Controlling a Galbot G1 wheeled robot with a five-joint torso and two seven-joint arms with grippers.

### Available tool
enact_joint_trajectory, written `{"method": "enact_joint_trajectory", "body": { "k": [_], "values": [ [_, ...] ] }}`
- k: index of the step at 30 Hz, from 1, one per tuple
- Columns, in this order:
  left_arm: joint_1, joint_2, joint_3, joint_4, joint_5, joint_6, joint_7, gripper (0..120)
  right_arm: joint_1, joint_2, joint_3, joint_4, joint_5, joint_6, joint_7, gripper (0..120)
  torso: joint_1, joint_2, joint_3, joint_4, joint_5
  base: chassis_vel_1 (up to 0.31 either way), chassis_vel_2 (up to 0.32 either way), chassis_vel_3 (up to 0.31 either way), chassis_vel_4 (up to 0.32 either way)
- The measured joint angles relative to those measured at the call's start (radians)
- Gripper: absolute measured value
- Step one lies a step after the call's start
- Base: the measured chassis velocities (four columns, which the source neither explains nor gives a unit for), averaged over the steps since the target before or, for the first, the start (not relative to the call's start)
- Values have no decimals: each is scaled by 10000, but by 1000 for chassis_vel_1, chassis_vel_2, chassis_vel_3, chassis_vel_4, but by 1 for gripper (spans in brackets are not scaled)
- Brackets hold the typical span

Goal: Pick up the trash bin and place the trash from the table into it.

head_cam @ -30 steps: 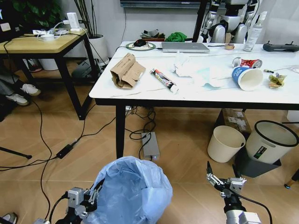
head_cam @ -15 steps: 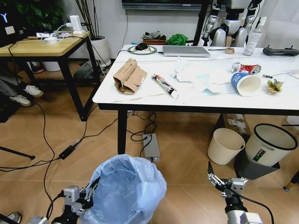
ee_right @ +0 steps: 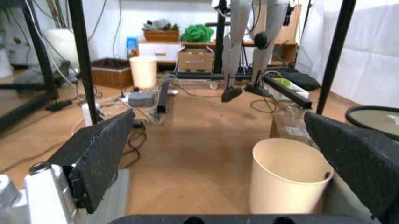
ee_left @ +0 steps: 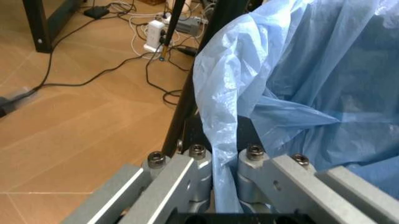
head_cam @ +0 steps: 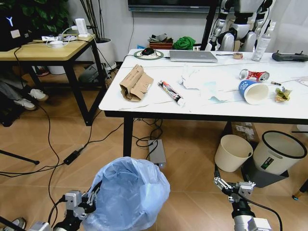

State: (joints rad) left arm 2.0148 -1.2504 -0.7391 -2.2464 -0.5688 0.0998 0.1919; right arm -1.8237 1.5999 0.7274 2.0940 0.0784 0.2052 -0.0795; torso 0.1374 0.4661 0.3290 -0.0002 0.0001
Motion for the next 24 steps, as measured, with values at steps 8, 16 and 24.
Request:
{"method": "enact_joint_trajectory", "body": {
  "k": [8, 16, 24],
  "values": [
    [-281, 256, 127, 360, 34, -31, -27, 0, -602, -418, 933, 354, 161, 39, 138, 100, 129, 332, 203, -1, 0, 0, 0, 0, 0],
    [-105, 487, 182, 273, -28, -3, -91, 0, -770, -274, 1410, 837, 286, 149, 234, 100, 257, 668, 407, 0, -1, 0, 0, 0, 0],
    [3, 546, 155, 89, -49, -38, -107, 0, -531, 12, 1245, 777, 185, 53, 235, 100, 381, 1008, 624, 0, 0, 0, 0, 0, 0]
  ]
}}
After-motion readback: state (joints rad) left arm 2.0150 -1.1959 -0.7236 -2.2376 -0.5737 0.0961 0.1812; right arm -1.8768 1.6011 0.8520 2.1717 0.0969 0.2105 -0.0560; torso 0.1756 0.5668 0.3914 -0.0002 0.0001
